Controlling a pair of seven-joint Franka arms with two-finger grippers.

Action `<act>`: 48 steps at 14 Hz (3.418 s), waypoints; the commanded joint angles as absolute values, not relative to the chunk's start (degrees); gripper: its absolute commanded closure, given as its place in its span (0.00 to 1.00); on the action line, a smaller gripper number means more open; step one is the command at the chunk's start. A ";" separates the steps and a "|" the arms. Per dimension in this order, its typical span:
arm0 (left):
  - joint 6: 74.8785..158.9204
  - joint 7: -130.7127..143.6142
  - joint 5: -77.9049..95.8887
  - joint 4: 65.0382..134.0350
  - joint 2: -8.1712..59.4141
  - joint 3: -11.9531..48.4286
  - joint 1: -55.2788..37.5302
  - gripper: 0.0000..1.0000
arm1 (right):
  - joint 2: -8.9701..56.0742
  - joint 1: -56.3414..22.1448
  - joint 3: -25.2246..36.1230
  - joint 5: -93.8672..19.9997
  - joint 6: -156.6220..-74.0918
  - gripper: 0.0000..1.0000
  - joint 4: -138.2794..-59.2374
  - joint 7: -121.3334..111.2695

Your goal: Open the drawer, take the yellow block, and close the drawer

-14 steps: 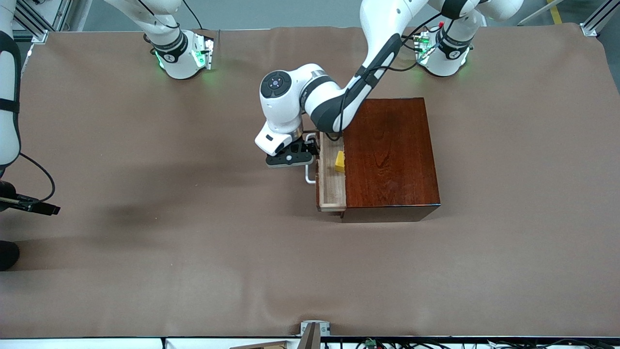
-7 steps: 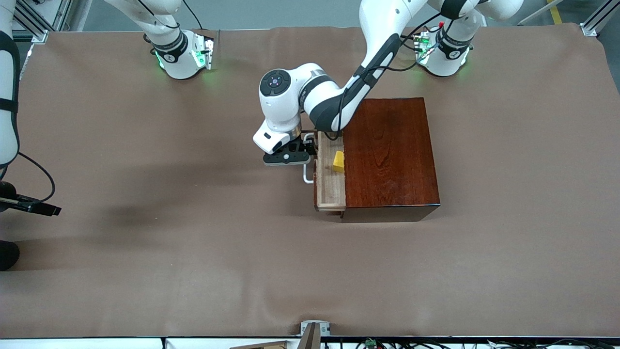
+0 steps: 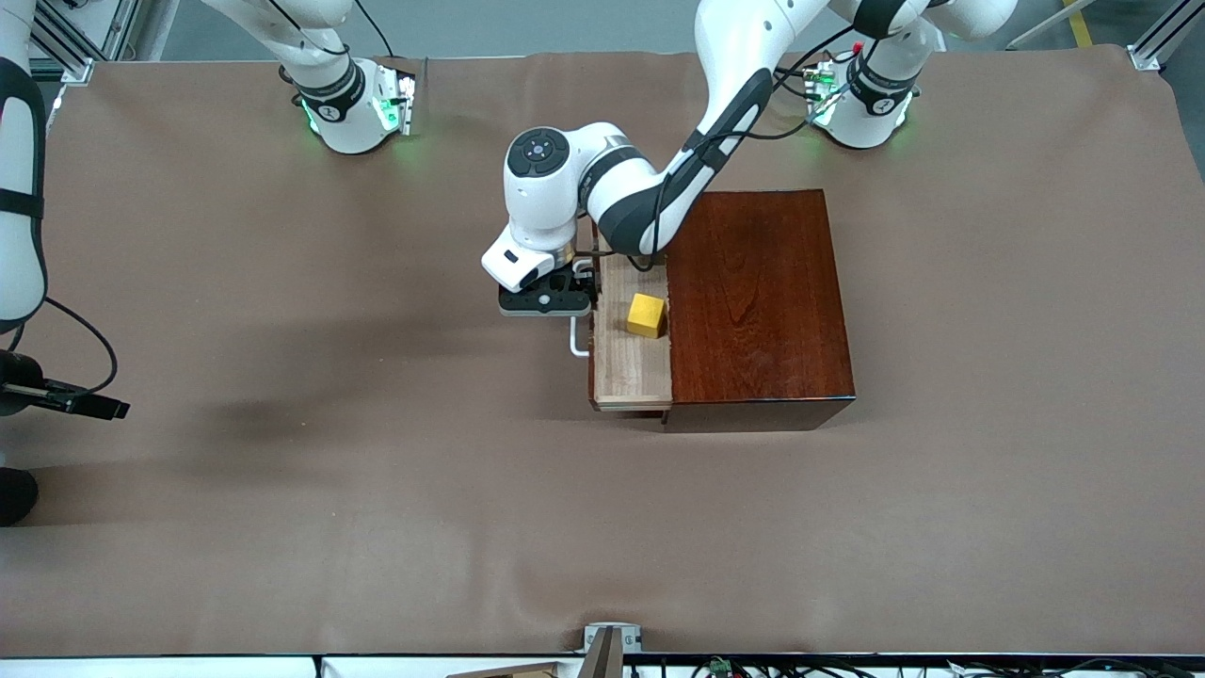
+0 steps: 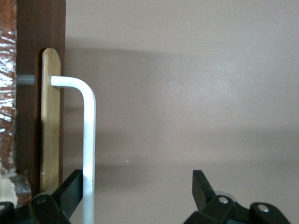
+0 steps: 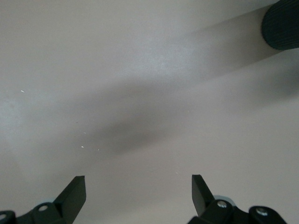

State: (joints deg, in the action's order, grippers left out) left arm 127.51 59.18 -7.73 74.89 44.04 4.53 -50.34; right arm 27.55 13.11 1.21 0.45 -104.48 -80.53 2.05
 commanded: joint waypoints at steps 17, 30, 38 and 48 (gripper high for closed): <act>141.77 60.29 -3.78 71.10 47.64 5.98 -50.28 0.00 | 26.10 13.80 1.14 -0.17 -103.98 0.00 -77.01 2.02; 133.96 61.17 -3.78 71.10 44.65 5.89 -50.18 0.00 | 25.58 13.36 0.79 -7.82 -88.16 0.00 -72.16 1.85; 105.50 60.21 -3.69 71.63 24.29 5.54 -41.16 0.00 | 27.95 7.05 0.97 -8.09 -88.24 0.00 -72.95 2.81; 84.73 27.35 -1.15 79.53 7.13 6.06 -12.69 0.00 | 29.00 -10.71 0.97 -11.23 -92.37 0.00 -72.95 39.50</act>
State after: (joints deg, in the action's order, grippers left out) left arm 84.36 31.88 -3.77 74.28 10.47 5.40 -17.52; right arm 29.00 -8.59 0.35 -8.34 -91.80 -73.24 32.55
